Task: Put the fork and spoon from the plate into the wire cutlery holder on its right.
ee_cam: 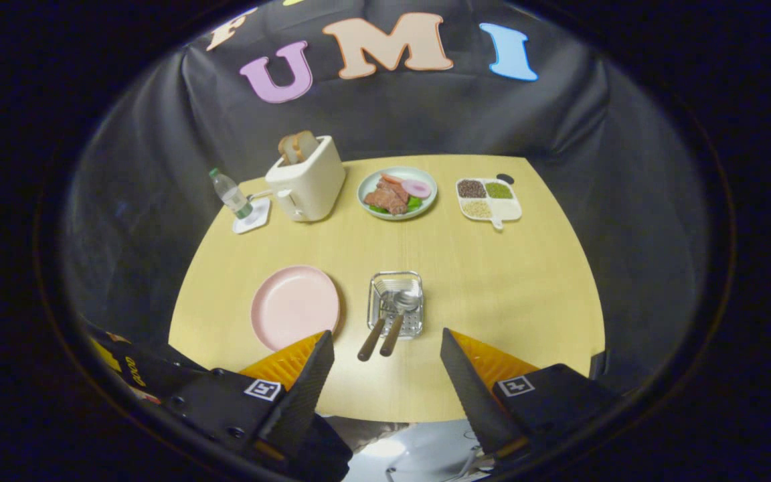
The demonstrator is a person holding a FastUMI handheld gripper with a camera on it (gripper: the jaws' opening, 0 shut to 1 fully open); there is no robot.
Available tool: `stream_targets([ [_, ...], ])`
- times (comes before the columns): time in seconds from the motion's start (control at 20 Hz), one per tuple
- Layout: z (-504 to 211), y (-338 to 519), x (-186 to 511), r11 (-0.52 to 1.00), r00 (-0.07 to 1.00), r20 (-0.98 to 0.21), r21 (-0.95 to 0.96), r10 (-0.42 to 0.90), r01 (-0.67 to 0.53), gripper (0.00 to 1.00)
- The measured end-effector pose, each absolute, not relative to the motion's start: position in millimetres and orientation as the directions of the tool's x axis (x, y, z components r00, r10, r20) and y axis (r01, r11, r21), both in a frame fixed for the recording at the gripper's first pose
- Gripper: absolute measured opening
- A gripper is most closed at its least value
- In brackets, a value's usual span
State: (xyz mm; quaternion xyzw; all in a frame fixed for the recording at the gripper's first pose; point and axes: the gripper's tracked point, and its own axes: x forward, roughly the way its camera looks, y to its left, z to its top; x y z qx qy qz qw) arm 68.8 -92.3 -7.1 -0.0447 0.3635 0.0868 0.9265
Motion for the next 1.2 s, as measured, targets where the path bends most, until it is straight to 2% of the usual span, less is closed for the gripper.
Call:
stream_targets([
  [0.3, 42.6, -59.4, 53.4, 0.976, 0.869, -0.457, -0.009, 0.191, -0.219, 1.00],
  [0.55, 93.1, -50.9, 46.7, 0.983, 0.962, -0.224, -0.063, 0.154, -0.172, 1.00],
  [0.65, 112.0, -51.1, 41.8, 0.987, 0.984, -0.134, -0.093, 0.115, -0.128, 1.00],
  [0.85, 137.8, -39.4, 29.6, 0.996, 0.996, 0.022, -0.015, 0.090, -0.090, 1.00],
  [1.2, 128.2, -65.7, 3.9, 0.998, 0.992, 0.123, 0.067, -0.005, -0.003, 1.00],
])
